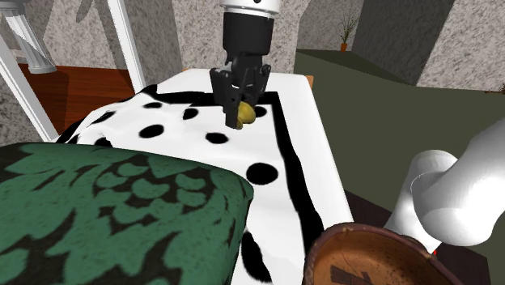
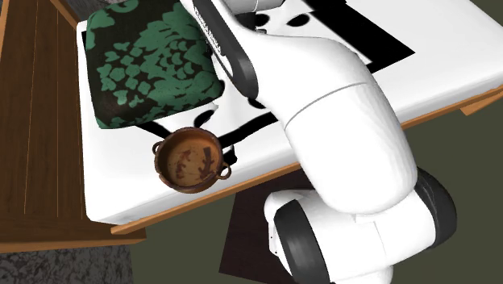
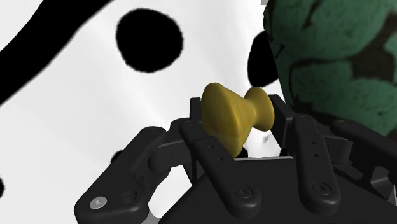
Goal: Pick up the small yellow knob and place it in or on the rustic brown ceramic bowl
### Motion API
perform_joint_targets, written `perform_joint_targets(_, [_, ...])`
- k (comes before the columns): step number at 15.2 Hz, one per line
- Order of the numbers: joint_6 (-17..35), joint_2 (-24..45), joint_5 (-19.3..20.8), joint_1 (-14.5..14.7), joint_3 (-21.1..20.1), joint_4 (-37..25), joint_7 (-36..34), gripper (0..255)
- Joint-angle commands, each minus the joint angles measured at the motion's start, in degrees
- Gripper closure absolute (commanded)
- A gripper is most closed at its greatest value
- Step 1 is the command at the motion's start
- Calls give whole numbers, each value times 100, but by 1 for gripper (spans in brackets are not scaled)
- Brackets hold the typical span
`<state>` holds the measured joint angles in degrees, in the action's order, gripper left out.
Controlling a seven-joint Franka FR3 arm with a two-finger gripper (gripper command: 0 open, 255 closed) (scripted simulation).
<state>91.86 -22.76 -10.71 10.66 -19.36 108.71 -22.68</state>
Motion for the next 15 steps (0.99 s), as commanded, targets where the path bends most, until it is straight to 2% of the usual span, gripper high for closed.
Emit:
perform_joint_targets(1, [-44, -298, -115, 96, -87, 221, -159, 255])
perform_joint_targets(8, [-288, -1298, -546, 460, -394, 847, -719, 255])
perform_joint_targets(15, [-615, -2098, -1019, 842, -798, 1145, -1413, 255])
